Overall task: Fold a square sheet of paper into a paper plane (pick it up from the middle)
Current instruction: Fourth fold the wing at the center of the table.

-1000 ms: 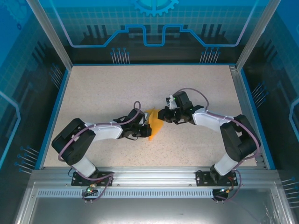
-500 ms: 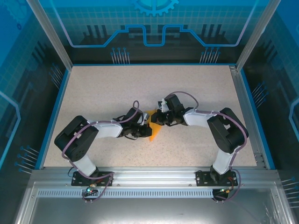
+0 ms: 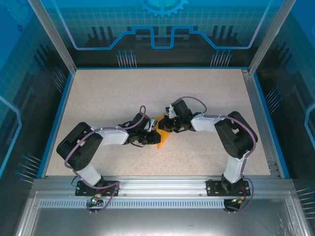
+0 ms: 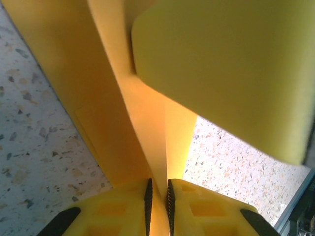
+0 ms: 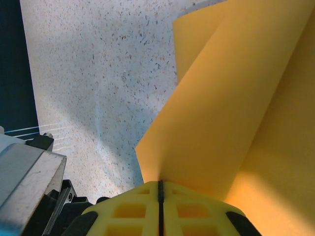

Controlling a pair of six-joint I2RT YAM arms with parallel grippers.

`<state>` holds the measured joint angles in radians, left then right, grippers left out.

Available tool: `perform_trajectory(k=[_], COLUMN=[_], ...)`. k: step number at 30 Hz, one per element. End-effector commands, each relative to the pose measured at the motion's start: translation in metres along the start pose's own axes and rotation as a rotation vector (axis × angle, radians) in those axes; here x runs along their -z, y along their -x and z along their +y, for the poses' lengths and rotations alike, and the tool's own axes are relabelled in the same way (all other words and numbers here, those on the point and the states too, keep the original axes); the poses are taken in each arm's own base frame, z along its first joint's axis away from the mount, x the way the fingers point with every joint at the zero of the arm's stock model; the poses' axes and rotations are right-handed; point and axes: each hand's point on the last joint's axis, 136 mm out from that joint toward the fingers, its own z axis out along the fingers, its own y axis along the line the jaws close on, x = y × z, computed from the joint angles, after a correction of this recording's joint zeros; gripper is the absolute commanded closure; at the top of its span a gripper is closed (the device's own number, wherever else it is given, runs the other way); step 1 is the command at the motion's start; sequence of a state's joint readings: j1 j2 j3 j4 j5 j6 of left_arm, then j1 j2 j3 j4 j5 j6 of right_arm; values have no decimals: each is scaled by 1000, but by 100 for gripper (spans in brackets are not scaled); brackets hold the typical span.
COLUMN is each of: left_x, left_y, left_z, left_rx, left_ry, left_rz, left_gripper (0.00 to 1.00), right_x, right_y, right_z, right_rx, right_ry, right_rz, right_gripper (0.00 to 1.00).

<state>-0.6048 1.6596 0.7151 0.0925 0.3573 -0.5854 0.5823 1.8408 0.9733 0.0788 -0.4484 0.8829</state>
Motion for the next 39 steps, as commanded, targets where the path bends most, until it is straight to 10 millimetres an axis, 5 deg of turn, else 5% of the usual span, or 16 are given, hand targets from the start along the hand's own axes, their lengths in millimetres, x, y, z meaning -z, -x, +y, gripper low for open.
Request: perform_trajectory(k=[1, 10, 21, 29, 39], left_x=[5, 1, 2, -2, 0], left_y=[-3, -10, -13, -13, -13], left_z=[-4, 10, 18, 22, 28], left_rx=[24, 59, 103, 146, 178], left_ry=[-29, 7, -63, -83, -82], left_rz=[7, 19, 75, 82, 83], left_gripper=[81, 95, 97, 98, 98], right_x=[-3, 0, 26, 10, -11], right_y=[-1, 1, 8, -1, 8], right_z=[-2, -1, 11, 24, 8], right_rx=[-5, -6, 16, 42, 1], right_ry=[-12, -16, 8, 35, 10], right_rz=[9, 3, -51, -5, 1], right_gripper=[92, 92, 90, 90, 91])
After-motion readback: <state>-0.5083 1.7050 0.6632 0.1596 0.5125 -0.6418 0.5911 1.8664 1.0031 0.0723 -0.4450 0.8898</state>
